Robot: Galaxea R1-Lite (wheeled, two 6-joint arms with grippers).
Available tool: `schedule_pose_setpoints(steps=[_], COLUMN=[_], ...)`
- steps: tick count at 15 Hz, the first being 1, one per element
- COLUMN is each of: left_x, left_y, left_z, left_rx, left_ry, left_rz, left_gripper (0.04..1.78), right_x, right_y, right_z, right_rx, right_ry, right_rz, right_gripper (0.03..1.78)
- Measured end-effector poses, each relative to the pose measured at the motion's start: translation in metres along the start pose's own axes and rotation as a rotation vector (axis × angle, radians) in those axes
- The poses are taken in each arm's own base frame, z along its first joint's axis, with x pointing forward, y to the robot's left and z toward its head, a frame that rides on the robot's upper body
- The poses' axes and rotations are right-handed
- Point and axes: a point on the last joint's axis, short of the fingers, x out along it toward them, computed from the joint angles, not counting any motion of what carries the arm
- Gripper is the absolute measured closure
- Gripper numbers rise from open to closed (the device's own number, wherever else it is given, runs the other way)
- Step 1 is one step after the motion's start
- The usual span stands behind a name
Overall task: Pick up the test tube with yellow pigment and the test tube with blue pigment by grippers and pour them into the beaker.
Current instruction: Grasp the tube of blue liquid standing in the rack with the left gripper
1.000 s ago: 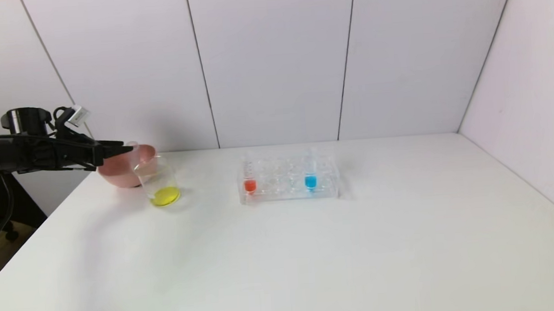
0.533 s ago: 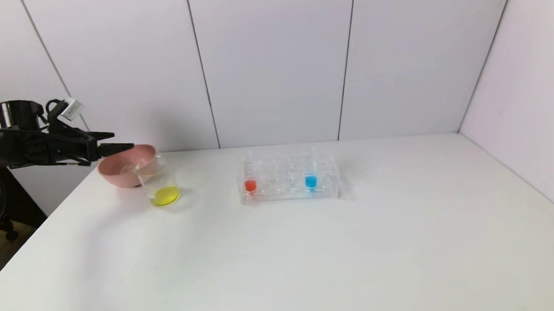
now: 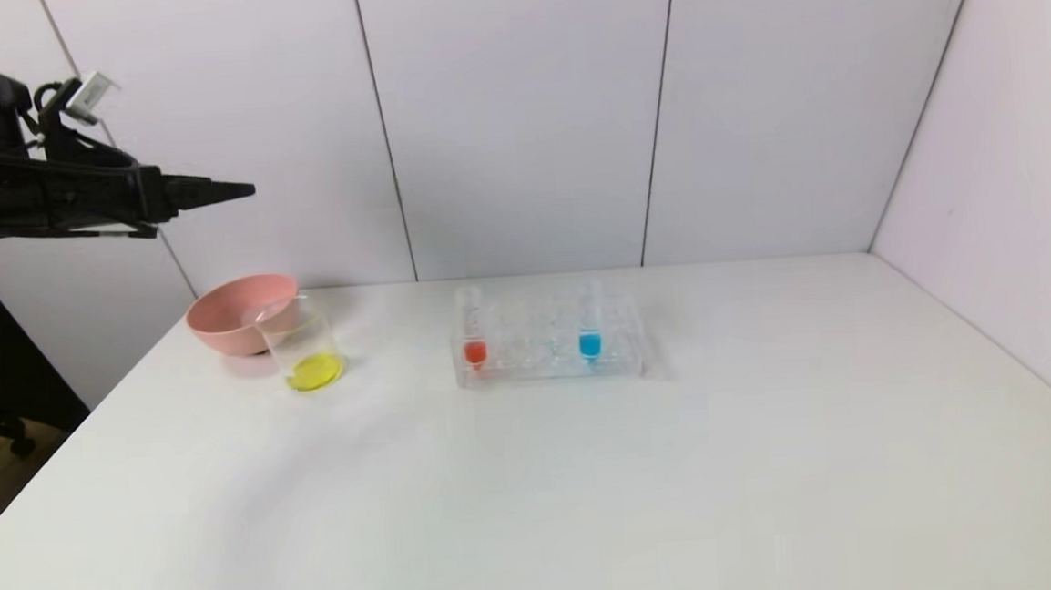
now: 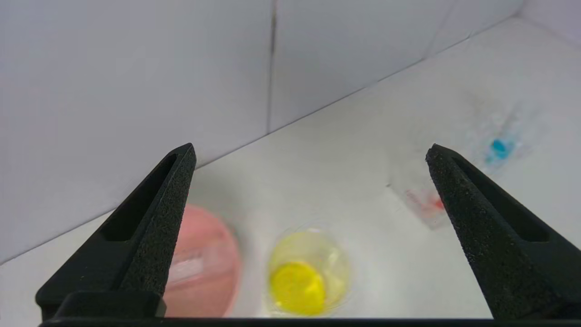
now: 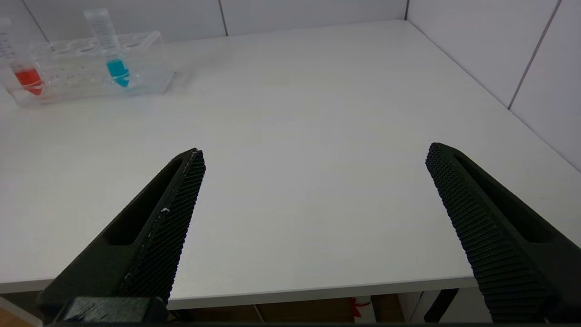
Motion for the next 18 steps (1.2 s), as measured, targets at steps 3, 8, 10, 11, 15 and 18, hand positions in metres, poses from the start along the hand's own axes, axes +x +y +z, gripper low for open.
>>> schedule_pose_setpoints(steps=[3,8,10,11,15,18], left_x=[0.003,0.004,0.009,0.013,0.044,0.081], left_y=[-0.081,-0.189,-0.225,-0.244,-0.305,-0.337], left_z=[0.046,0.08,0.08,0.078,0.055,0.029], left_rx=[-0.015,0.03,0.033,0.028,0.013,0.009], left_ry=[-0.05,-0.119,-0.122,-0.114,-0.089,-0.127], left_rz=[-0.001,0.188,0.246,0.265,0.301,0.31], left_gripper=[0.05,0.05,0.05,0.05,0.05,0.05], right_x=[0.0,0.0,0.0,0.0,0.0,0.0], right_y=[0.0,0.0,0.0,0.0,0.0,0.0], right_z=[0.0,0.0,0.0,0.0,0.0,0.0], right_rx=[0.0,0.0,0.0,0.0,0.0,0.0], right_ry=[0.0,0.0,0.0,0.0,0.0,0.0], right_rz=[0.0,0.0,0.0,0.0,0.0,0.0], right_gripper=[0.04,0.04,0.04,0.04,0.04,0.04])
